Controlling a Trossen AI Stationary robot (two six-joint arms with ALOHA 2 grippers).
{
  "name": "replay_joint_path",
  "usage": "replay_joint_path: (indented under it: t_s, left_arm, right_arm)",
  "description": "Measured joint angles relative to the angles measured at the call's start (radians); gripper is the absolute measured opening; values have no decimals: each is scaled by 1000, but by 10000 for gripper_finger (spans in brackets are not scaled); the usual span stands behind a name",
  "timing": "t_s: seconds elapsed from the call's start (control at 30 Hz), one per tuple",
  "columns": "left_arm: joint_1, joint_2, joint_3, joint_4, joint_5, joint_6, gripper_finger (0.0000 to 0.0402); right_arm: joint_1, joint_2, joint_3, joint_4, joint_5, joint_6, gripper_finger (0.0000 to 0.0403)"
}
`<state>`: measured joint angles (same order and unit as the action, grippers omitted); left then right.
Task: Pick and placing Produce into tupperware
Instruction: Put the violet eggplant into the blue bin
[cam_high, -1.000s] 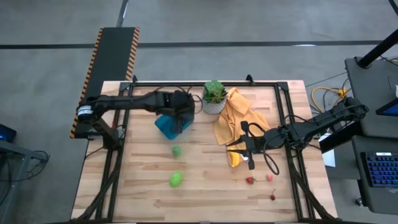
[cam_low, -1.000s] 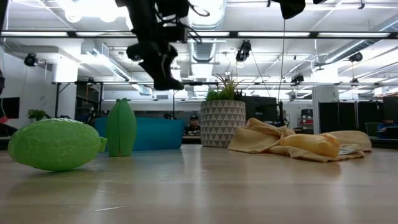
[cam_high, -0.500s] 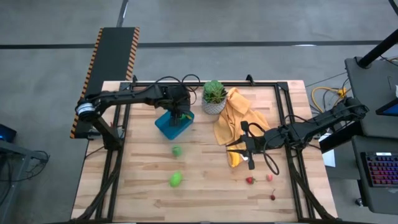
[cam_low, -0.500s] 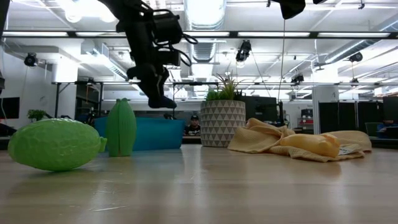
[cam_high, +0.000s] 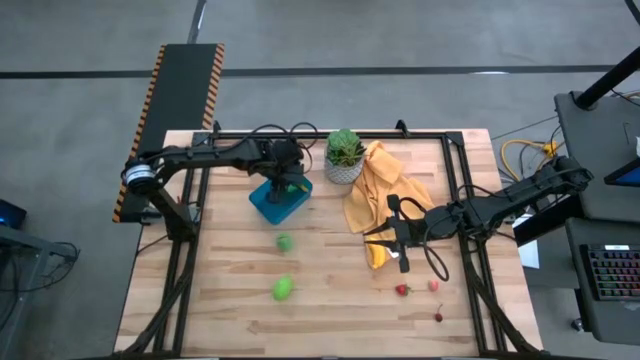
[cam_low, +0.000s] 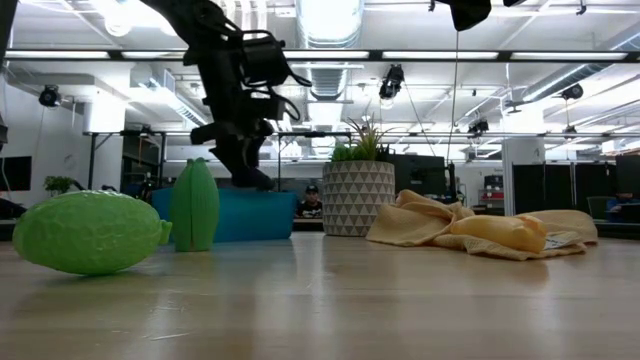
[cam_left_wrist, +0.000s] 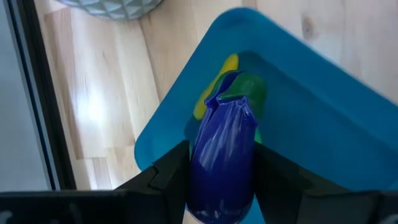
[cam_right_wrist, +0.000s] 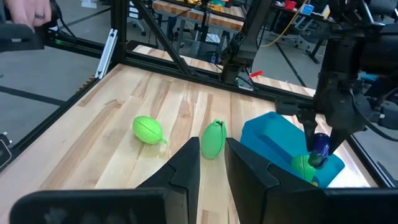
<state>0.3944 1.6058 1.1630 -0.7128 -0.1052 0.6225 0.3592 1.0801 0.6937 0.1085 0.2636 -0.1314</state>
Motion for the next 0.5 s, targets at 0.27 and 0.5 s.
replay_joint_path:
  t_s: [0.27, 0.5]
  left_arm:
    - [12, 0, -6, 51, 3, 63, 138]
    - [12, 0, -23, 55, 16, 73, 138]
  right_arm:
    - [0, 0, 0, 0, 0, -1, 68]
    - [0, 0, 0, 0, 0, 0, 68]
